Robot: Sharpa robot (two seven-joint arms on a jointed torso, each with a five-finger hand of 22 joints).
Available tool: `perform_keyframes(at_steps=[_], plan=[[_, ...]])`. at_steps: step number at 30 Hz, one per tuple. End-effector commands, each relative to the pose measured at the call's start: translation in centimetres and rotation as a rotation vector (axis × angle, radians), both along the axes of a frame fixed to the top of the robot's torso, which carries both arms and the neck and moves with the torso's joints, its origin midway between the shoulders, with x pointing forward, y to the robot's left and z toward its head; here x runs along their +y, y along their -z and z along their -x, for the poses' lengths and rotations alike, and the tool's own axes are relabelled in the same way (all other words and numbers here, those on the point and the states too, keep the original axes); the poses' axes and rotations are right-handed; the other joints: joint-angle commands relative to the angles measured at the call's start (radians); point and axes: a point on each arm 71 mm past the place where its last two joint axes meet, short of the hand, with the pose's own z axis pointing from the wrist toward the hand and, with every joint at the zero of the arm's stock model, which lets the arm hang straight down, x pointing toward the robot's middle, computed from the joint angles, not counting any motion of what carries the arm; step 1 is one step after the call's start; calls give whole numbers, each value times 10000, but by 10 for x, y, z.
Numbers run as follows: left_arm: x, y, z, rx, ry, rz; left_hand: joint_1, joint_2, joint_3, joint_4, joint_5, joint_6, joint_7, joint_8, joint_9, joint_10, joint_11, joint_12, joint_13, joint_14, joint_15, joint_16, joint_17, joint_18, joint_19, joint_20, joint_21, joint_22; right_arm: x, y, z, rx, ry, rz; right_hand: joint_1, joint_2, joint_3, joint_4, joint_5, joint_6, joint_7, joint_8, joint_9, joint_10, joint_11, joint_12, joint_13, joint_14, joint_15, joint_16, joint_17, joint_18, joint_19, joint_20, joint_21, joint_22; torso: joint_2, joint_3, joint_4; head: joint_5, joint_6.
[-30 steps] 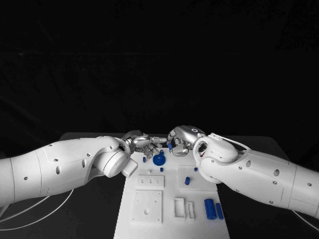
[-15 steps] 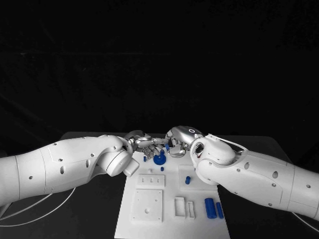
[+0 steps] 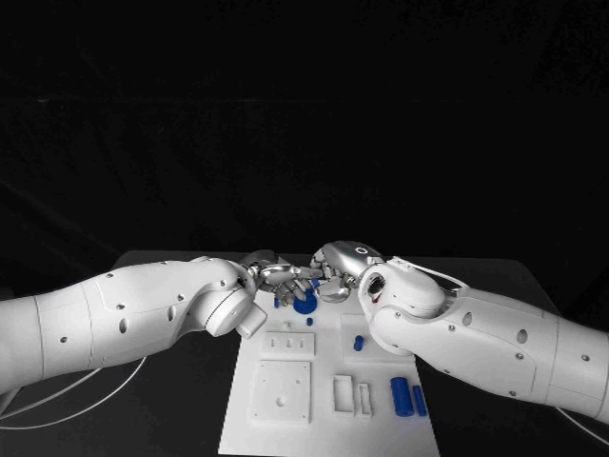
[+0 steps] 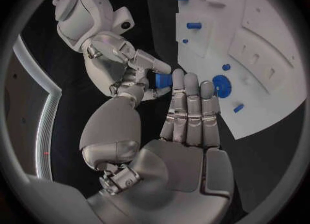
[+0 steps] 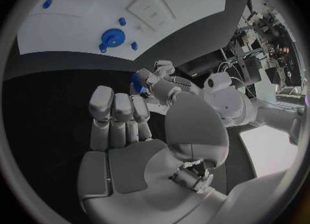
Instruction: Assemble the parts on the task board
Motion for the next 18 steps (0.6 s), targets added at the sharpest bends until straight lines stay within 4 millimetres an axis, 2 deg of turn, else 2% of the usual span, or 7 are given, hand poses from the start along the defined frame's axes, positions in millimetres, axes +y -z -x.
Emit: perform_keyframes(at_steps=[1, 9, 12, 18], plan=[[-4, 1, 2, 144, 333, -227, 169, 50, -35, 37, -34, 142, -27, 101, 26, 31, -82, 71, 30, 20, -12, 97, -20, -1, -36, -284, 69, 33, 1, 0, 0, -145, -5, 179, 32, -88, 76, 2, 16, 576, 233, 51, 180, -2, -71, -4, 667, 26, -39, -43, -14, 852, 18, -37, 14, 80, 2, -2, 11, -10, 6], [-6, 1, 2, 138, 387, -242, 592, 431, -257, -262, -24, 392, -114, 179, 52, 126, -154, 156, 130, 88, -70, 253, -58, -7, 0, -329, 192, 35, 4, 0, 2, -125, -71, 195, 32, -103, 108, 1, 24, 586, 231, 44, 179, 0, -72, -5, 666, 31, -40, -48, -18, 852, 25, -31, 10, 76, 15, 1, 2, 20, 9], [-7, 1, 2, 131, 410, -235, 777, 690, -341, -445, -17, 458, -132, 178, 46, 143, -168, 170, 162, 92, -82, 302, -91, -22, -8, -343, 227, 21, 5, 0, 2, -101, -84, 222, 31, -109, 119, 1, 27, 589, 231, 42, 178, 2, -73, -4, 667, 33, -41, -50, -19, 852, 28, -29, 9, 75, 16, 4, -3, 43, 12], [-8, 1, 2, 95, 405, -222, 1024, 1058, -437, -777, 8, 544, -152, 154, 22, 167, -181, 165, 193, 79, -87, 353, -166, -52, -41, -355, 261, -18, 6, 1, 2, -70, -85, 266, 31, -113, 132, 0, 30, 592, 230, 38, 178, -5, -73, -12, 662, 35, -41, -52, -20, 852, 30, -26, 7, 73, 17, 5, -7, 51, 10]])
